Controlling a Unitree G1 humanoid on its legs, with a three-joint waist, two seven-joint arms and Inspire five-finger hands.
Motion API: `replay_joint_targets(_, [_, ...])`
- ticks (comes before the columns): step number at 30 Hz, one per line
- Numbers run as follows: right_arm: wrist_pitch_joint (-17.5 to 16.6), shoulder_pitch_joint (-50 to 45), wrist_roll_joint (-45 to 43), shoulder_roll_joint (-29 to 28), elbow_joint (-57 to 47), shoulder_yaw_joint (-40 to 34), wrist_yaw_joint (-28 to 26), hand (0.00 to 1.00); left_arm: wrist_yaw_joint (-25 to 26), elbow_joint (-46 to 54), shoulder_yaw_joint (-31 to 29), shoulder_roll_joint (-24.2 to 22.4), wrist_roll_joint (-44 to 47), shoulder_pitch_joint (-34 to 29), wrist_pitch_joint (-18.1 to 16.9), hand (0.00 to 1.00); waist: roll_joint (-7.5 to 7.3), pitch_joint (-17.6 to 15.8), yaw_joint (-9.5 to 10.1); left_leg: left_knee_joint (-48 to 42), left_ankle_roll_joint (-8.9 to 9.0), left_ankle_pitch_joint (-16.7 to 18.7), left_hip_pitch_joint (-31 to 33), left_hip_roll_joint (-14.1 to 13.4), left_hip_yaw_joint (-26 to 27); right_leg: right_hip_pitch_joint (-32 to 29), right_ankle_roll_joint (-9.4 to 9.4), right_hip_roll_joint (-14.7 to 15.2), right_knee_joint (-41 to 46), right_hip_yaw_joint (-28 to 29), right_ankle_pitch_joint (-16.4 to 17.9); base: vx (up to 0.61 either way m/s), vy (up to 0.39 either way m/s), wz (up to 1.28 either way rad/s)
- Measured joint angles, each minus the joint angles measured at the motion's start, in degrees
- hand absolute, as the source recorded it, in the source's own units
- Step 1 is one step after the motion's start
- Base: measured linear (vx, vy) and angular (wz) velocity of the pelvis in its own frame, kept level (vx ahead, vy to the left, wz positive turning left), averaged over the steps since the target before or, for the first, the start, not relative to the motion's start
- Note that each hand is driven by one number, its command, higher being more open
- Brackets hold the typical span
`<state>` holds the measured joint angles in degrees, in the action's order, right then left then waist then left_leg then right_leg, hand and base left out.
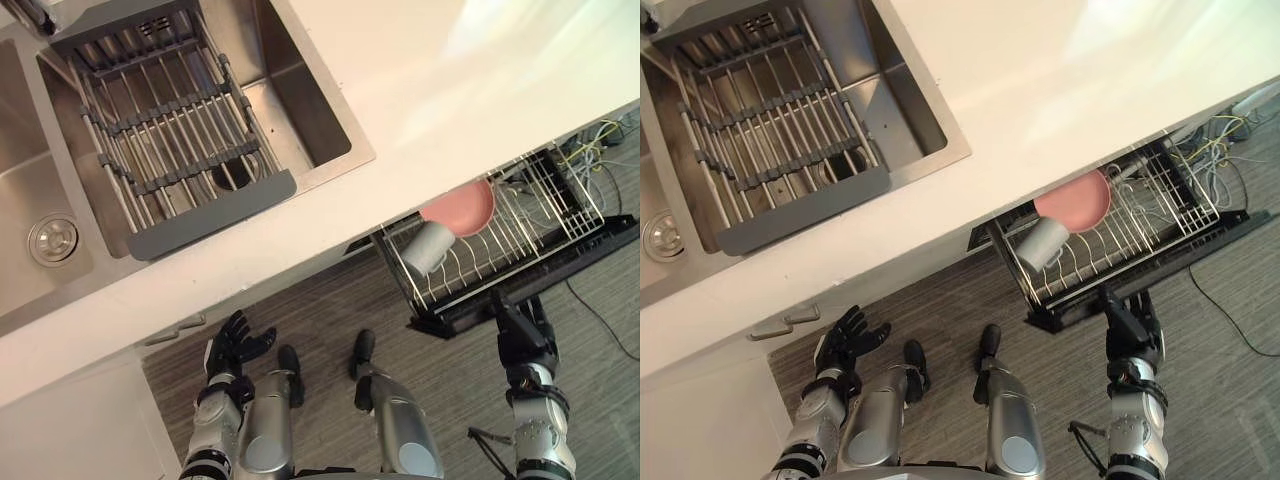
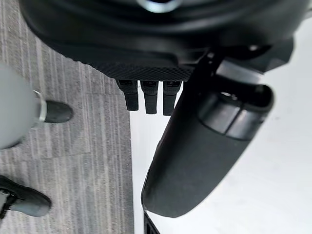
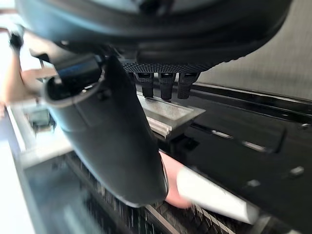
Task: Walk over to the sink, pick up the cup, carry it to the dishwasher, place the cup inside the dishwasher, then close the dishwasher door
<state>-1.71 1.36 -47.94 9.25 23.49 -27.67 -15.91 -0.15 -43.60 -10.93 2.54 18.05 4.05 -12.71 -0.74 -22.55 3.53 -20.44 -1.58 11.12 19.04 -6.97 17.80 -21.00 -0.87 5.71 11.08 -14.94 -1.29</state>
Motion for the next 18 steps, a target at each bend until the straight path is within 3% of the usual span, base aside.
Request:
replay_joint_targets(8, [3.60, 11.19, -3.81, 1.42, -7.30, 12.40, -1.56, 0.90, -0.79, 0.70, -1.54, -3.42, 0.04, 0.15, 0.03, 0.90, 3.09, -1.58, 2.24, 3.67, 1.79, -3.57, -1.74, 0.22, -2.65, -0.02, 1.82, 0.28, 2.99, -2.37, 2.15, 0.00, -0.082, 0.16])
replay_joint_targets(13, [5.99, 10.01, -3.46, -0.40, -10.50, 15.32, -3.25, 0.90, -2.65, 0.55, -2.55, -4.59, 0.01, -0.62, 0.96, 0.90, 3.05, -1.61, 1.81, 4.22, 2.31, -4.05, -3.59, -0.17, -3.22, 0.71, 2.12, 0.29, 5.18, -3.66, 3.87, -0.02, -0.075, 0.00])
replay_joint_targets(18, [6.46, 10.05, 3.58, -0.15, -8.99, 15.55, -1.70, 0.90, -3.02, -0.16, -3.86, -5.63, -0.12, -1.33, 1.07, 0.90, 2.87, -1.41, 1.99, 4.37, 2.68, -4.18, -5.44, -1.22, -4.43, 4.07, 2.48, -0.09, 3.31, -7.02, 4.56, -0.03, -0.053, 0.09])
